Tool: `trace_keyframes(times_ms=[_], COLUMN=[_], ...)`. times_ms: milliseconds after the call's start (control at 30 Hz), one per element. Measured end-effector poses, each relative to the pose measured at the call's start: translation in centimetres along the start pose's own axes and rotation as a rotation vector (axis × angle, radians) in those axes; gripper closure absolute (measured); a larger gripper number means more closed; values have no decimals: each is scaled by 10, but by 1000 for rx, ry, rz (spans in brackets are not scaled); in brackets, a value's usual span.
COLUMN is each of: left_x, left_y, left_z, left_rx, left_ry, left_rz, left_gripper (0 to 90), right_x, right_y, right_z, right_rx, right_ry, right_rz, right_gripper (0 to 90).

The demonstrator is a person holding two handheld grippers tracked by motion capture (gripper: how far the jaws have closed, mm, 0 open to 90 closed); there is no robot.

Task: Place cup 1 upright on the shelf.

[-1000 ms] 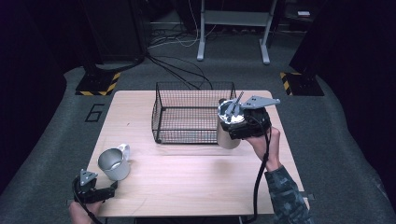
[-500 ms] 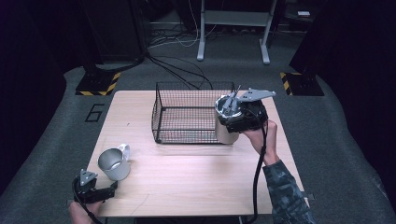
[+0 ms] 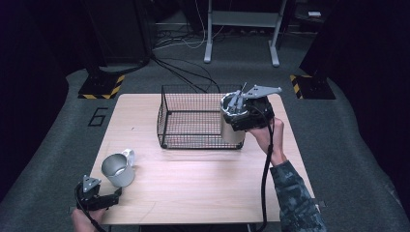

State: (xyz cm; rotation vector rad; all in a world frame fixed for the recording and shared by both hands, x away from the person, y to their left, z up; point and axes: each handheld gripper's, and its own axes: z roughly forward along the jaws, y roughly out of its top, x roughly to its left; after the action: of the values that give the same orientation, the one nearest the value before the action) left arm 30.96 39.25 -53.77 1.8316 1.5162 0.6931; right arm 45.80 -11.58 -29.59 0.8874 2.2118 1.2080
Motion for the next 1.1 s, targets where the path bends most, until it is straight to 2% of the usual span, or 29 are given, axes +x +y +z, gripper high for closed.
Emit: trace_keyframes(times_ms=[600,1033,1100], left_x=[0,0,0], left_y=[0,0,0], left_z=[0,0,0], left_rx=[0,-2,-2], left_ry=[-1,0,0], left_rz=[-1,-3,-3], left_gripper=[9,9,9], right_x=[-5,-14,-16], right_y=[14,22,22], right_z=[19,34,37], right_rx=[13,24,25], right_ry=[5,-4,-7], right_rz=[7,22,14], right_gripper=[33,33,33])
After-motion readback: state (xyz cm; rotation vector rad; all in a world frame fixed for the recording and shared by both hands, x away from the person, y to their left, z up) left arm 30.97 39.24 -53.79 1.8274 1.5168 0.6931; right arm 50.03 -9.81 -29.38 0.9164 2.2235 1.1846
